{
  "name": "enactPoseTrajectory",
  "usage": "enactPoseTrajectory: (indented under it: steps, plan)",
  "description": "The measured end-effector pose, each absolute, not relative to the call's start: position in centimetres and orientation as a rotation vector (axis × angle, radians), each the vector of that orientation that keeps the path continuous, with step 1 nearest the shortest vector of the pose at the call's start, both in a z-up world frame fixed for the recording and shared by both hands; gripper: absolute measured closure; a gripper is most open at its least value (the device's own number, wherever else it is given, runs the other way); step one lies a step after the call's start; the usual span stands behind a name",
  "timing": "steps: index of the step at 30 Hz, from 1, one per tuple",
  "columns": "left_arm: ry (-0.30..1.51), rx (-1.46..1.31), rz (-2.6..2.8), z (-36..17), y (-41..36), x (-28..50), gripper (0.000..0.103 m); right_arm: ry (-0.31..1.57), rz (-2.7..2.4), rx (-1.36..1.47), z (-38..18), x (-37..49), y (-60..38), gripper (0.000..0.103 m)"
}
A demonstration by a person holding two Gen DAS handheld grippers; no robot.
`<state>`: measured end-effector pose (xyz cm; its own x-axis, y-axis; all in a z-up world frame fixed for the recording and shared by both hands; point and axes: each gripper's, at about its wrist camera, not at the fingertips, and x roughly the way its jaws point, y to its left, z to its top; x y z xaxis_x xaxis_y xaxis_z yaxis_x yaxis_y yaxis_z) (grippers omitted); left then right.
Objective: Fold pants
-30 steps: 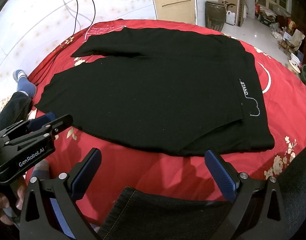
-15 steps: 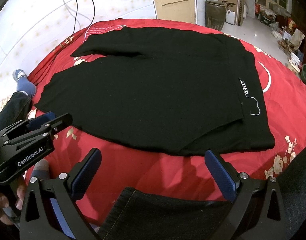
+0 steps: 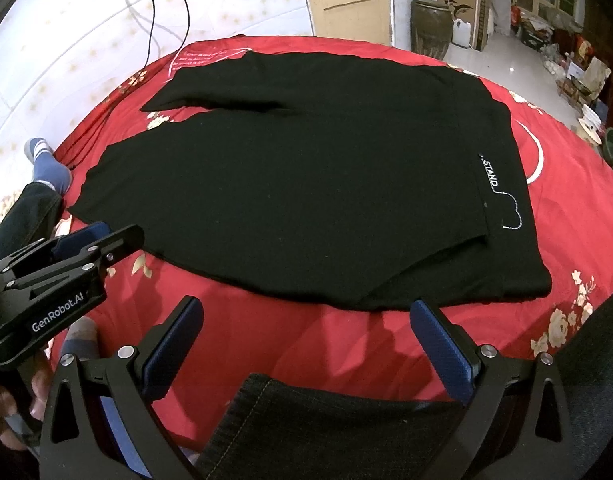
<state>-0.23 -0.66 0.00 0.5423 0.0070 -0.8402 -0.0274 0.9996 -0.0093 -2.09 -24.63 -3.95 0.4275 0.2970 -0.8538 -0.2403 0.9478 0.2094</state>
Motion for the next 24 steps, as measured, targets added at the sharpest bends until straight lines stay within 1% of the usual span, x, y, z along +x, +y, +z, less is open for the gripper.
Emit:
enactPoseTrajectory:
  steps: [24]
  plan:
    - [0.997, -0.022, 0.02, -0.05, -0.61, -0.19, 0.053, 1.082, 0.335, 0.059, -3.98, -2.07, -24.6, 0.0]
